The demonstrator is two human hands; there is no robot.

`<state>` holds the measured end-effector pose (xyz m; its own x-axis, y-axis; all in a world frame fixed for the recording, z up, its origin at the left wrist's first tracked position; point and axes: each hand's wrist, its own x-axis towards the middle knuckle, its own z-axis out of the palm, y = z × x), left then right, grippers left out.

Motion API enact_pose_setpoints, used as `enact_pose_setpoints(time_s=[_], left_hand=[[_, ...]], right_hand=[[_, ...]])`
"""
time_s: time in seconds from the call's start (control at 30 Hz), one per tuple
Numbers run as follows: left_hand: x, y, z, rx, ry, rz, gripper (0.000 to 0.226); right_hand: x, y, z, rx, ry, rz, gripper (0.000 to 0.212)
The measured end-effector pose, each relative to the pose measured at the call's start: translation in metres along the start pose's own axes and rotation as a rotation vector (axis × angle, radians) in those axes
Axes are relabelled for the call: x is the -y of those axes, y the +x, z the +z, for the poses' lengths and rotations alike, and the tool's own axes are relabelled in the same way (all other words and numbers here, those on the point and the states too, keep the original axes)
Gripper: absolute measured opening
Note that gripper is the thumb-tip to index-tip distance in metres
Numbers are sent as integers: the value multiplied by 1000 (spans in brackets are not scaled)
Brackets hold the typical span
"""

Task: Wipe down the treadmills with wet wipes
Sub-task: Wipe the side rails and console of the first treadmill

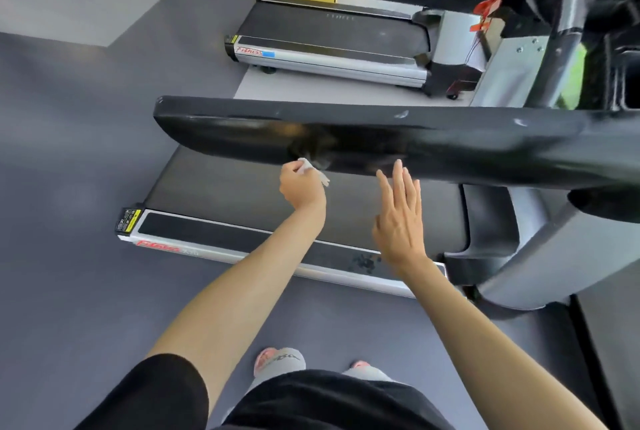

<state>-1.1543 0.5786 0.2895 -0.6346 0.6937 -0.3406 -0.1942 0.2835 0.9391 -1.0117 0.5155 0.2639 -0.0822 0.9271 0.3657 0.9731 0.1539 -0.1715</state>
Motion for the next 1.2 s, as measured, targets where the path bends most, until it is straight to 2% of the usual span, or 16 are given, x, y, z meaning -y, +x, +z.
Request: enact_pose_setpoints(time_s=[0.17,0.23,0.3,0.33,0.4,0.47,0.53,0.63,0.7,0.77,0.9,1.0,1.07,1.13,1.2], left_hand=[[12,-43,43,115,-13,-42,21],[14,-60,56,379,14,-71,21],[10,-75,58,721,11,-102,22],[7,-77,54,799,8,-98,19],[4,-73,37,778,-19,-78,17],[3,-63,14,724,-78,-78,21],[1,-55,-11,692,-129,-79,22],[-5,-47,-41,619,-157,-64,22],[-9,-40,-57,588,-134,-38,21],[-15,-30,-72,563,-113,-13,22],[-25,-4,-100,476,-48,-13,31],[-29,21,-122,300,-101,-207,35],[-34,41,-142,373,-197,-378,35],[-40,65,-163,493,-246,-429,32],[-42,93,-185,440,-275,-420,25]], right_hand=[[-49,-10,-15,4,-24,-24,79],[-66,-12,-22,-47,11,-50,69],[-78,-12,-30,-117,37,-39,42],[-80,-11,-36,-118,60,-13,29],[-78,-5,-44,-31,135,83,19],[-67,2,-43,235,261,207,27],[-49,12,-43,411,608,323,34],[-13,27,-47,531,1159,414,32],[10,33,-48,594,1325,408,26],[30,36,-48,590,1314,355,19],[72,46,-36,418,1165,325,13],[113,54,-25,291,1005,277,14],[148,55,-14,227,897,211,12],[187,54,3,200,759,86,13],[223,53,21,188,624,-111,14]])
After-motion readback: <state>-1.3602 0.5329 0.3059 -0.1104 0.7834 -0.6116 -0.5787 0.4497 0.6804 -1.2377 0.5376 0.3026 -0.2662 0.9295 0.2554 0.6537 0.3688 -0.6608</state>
